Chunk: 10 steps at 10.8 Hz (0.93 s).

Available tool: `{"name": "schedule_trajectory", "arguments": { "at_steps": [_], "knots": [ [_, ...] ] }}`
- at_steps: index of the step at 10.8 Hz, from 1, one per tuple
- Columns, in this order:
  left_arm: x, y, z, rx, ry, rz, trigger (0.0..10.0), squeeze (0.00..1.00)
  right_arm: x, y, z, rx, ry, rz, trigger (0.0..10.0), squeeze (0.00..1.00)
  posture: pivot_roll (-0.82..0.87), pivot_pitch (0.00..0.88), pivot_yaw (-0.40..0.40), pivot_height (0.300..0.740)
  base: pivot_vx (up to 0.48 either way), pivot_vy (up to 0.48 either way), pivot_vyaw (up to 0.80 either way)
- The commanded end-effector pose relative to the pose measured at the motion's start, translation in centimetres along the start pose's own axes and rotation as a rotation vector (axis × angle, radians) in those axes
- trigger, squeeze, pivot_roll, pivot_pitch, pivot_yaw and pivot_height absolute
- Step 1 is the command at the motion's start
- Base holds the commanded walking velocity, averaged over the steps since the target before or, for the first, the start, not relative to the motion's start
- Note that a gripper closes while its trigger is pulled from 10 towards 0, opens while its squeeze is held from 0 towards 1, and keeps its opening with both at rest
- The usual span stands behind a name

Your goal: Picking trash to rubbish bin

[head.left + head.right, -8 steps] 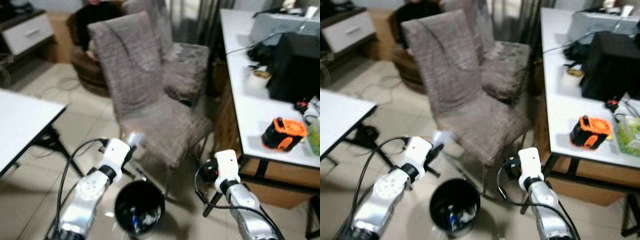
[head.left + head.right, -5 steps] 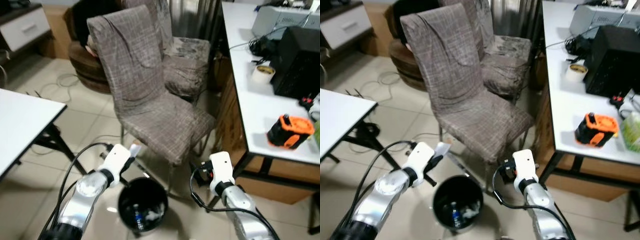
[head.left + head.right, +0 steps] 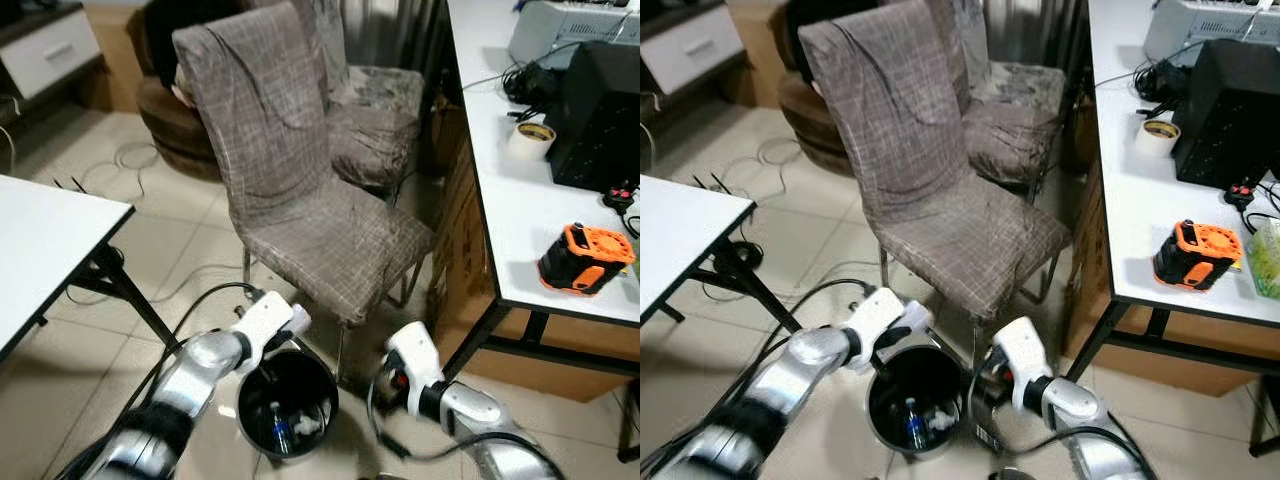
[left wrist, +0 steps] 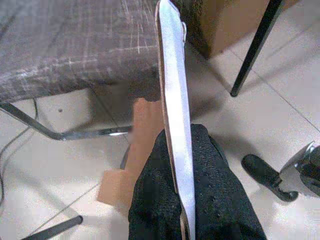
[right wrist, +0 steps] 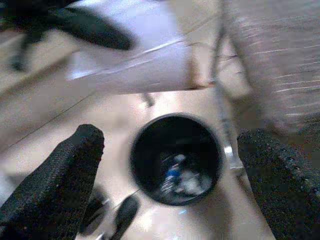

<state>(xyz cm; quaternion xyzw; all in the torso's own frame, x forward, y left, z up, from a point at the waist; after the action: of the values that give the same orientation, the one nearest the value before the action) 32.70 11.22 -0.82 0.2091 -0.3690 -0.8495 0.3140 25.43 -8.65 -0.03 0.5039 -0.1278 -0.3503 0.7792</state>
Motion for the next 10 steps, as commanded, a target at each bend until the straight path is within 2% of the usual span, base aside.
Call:
{"name": "schedule_trajectory", "arguments": {
  "at_steps": [1, 3, 5, 7, 10],
  "knots": [
    [0.4, -0.3, -0.4, -0.013, -0.016, 0.017, 10.0, 0.0, -0.6, 0.2, 0.2, -0.012, 0.049, -0.005, 10.0, 0.0, -0.08, 0.124, -0.002, 0.74, 0.0, 0.0, 0.0],
    [1.1, -1.3, -1.1, -0.052, -0.019, 0.013, 10.0, 0.0, -0.7, 0.4, 0.5, -0.029, 0.075, 0.004, 10.0, 0.0, -0.09, 0.13, -0.002, 0.74, 0.0, 0.0, 0.0],
    [1.4, -2.1, -1.5, -0.099, -0.018, -0.05, 10.0, 0.0, -1.3, 0.2, 1.4, -0.071, 0.116, 0.011, 10.0, 0.0, -0.09, 0.147, -0.004, 0.74, 0.0, 0.0, 0.0],
    [0.9, -1.8, -1.6, -0.068, 0.034, -0.016, 10.0, 0.0, -1.3, 0.0, 1.8, -0.076, 0.104, 0.015, 10.0, 0.0, -0.1, 0.155, -0.008, 0.74, 0.0, 0.0, 0.0],
    [1.3, -1.6, -1.9, -0.057, 0.023, 0.002, 10.0, 0.0, -1.6, -0.1, 2.0, -0.101, 0.124, 0.022, 10.0, 0.0, -0.11, 0.161, -0.015, 0.74, 0.0, 0.0, 0.0]
  ]
}}
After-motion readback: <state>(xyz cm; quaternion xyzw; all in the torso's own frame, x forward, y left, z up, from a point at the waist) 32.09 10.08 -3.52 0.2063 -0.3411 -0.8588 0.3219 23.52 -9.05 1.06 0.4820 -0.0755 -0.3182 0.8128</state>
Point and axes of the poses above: a point about 5 cm out from each wrist's last joint towards the gripper, its own z axis pointing back from the gripper into the wrist, its own y axis along the axis of the wrist's last joint, x = y × z, the point moved 5 cm from there along -z, pointing out of the wrist towards the gripper, and after that the axes turned 3 degrees about z, right-handed, at the moved point
